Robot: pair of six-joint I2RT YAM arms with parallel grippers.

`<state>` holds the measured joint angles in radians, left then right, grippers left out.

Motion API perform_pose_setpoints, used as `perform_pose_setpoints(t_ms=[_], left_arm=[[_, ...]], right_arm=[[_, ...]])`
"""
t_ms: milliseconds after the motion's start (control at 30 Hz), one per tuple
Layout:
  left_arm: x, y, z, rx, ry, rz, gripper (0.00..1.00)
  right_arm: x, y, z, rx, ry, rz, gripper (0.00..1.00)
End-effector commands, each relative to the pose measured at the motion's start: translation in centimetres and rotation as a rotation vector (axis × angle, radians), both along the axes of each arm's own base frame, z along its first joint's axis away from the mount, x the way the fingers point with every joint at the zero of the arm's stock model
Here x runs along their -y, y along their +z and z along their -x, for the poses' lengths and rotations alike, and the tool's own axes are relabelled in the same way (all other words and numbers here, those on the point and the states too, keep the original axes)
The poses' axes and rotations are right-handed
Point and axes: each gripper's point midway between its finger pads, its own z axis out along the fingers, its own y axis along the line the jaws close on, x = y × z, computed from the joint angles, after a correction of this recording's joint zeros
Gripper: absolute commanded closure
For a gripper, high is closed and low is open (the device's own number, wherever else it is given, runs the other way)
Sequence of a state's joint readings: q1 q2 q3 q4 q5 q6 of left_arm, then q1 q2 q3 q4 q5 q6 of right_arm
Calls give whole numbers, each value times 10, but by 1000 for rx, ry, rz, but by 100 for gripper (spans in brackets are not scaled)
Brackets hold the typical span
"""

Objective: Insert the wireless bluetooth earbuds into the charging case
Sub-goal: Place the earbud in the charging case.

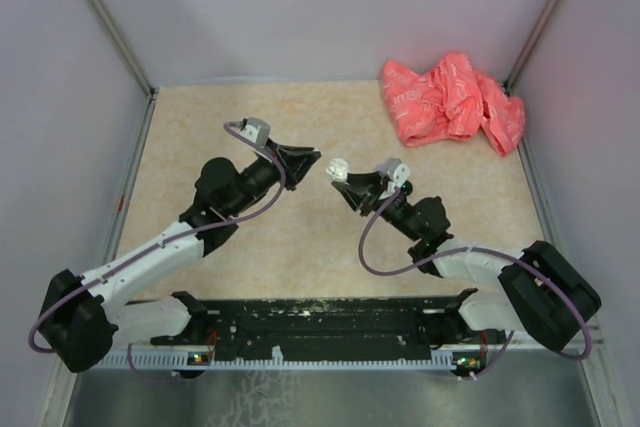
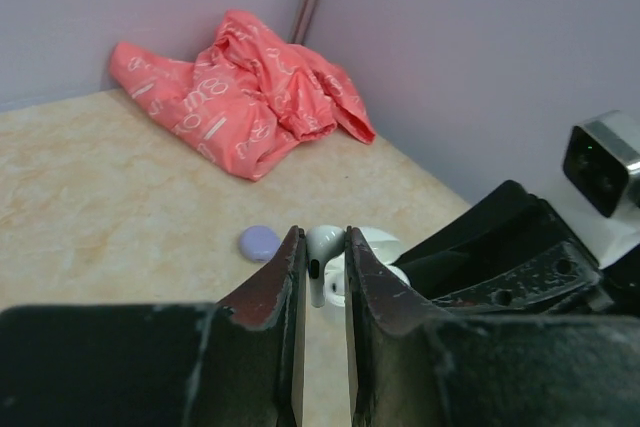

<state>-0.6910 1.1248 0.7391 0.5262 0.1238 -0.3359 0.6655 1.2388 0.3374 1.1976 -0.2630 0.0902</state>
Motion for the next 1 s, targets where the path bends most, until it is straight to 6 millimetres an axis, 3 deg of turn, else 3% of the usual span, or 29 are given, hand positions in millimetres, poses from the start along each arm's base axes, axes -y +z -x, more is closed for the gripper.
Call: perform_pose_setpoints(t_ms=[0, 300, 600, 967], left_arm=[[8, 30, 17, 98, -33, 76, 81], [30, 29, 35, 159, -94, 66, 81], [48, 13, 34, 189, -92, -2, 82], [49, 7, 31, 211, -62, -39, 82]], right_arm=[[-5, 38, -1, 73, 14, -89, 100], [-10, 46, 2, 80, 36, -106, 100], [-14, 52, 9, 88, 63, -123, 100], [-15, 57, 13, 99, 75, -135, 100]])
